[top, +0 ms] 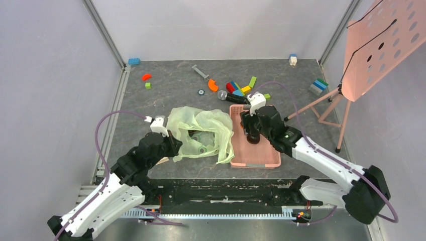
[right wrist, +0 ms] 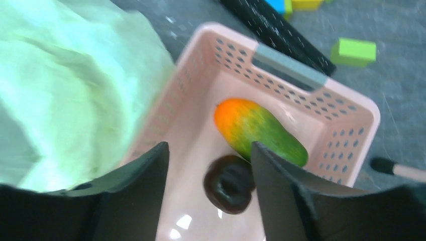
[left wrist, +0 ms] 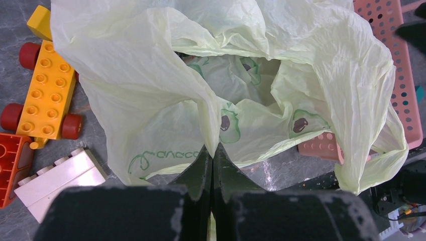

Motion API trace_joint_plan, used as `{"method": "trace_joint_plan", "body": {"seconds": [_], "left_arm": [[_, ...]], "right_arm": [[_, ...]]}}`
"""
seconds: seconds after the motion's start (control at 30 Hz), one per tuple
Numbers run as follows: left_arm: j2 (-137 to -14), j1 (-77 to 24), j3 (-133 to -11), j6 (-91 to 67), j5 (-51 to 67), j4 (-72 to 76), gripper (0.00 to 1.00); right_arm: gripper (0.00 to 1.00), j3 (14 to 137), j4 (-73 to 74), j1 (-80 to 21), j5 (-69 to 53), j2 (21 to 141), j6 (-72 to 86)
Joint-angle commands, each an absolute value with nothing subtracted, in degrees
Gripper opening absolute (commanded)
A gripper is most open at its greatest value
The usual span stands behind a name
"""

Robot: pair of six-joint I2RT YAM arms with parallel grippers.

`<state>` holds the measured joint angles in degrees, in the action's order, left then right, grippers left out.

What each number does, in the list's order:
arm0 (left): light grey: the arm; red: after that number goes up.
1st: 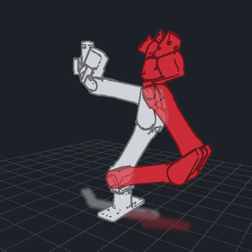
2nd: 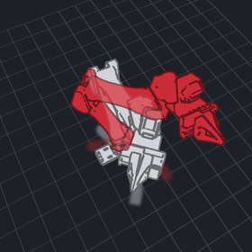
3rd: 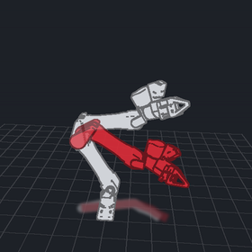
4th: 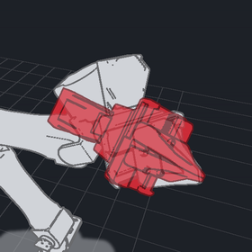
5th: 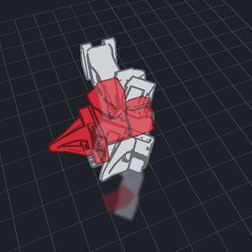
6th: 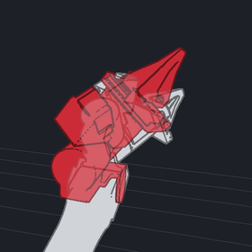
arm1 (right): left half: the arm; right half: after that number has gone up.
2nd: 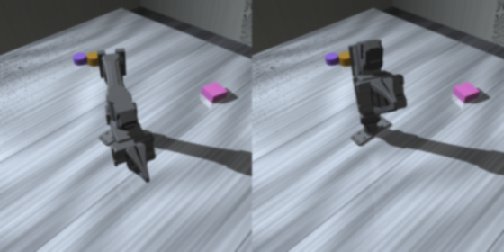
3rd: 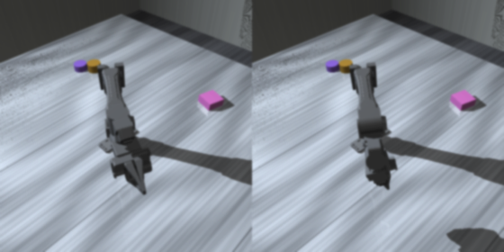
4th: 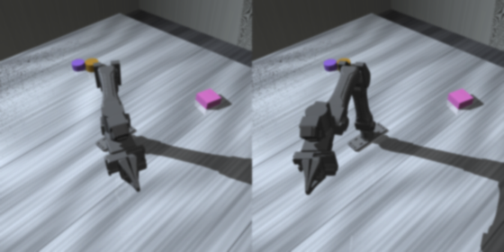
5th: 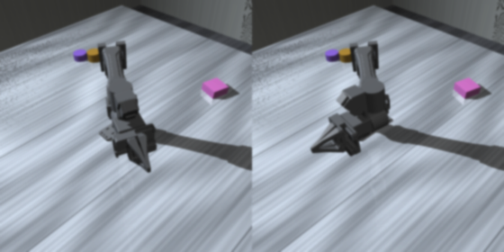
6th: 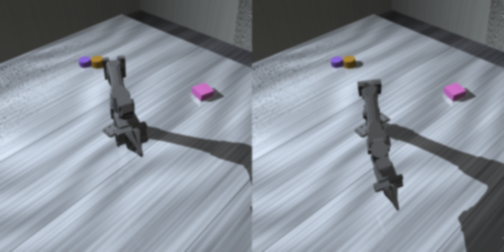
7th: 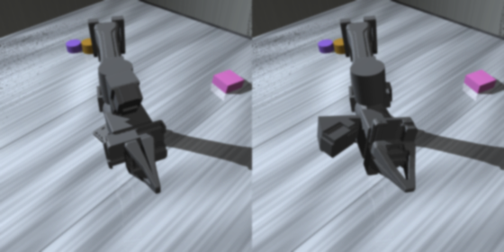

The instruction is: Take the fake fruits out of the plastic bag

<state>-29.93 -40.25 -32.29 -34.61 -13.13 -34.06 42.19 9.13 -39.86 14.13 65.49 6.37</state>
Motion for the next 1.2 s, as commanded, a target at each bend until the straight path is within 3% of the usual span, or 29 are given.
{"method": "trace_joint_plan", "body": {"seconds": [0.0,0.17,0.33,0.57,0.8,1.17], "left_arm": [[-30.41,-40.08,-33.31,-34.22,-11.95,-31.32,0.02],[-31.03,-40.08,-33.29,-34.33,-11.46,-30.78,0.02],[-30.81,-40.08,-33.08,-34.54,-11.32,-30.81,0.02],[-30.55,-40.08,-32.28,-34.81,-11.21,-30.47,0.02],[-30.86,-40.10,-32.49,-34.56,-11.16,-30.47,0.02],[-31.05,-40.09,-32.25,-34.62,-10.64,-29.57,0.02]], "right_arm": [[0.54,46.32,5.61,-41.14,1.78,60.28,3.11],[0.33,48.65,-1.86,-52.04,-0.62,61.81,2.59],[0.25,48.11,-9.33,-60.29,-0.35,70.21,4.75],[0.10,38.67,-26.58,-61.76,5.83,81.30,17.37],[0.07,38.61,-30.17,-64.44,7.70,91.73,20.83],[0.12,42.87,-23.87,-66.80,12.89,94.09,18.46]]}}
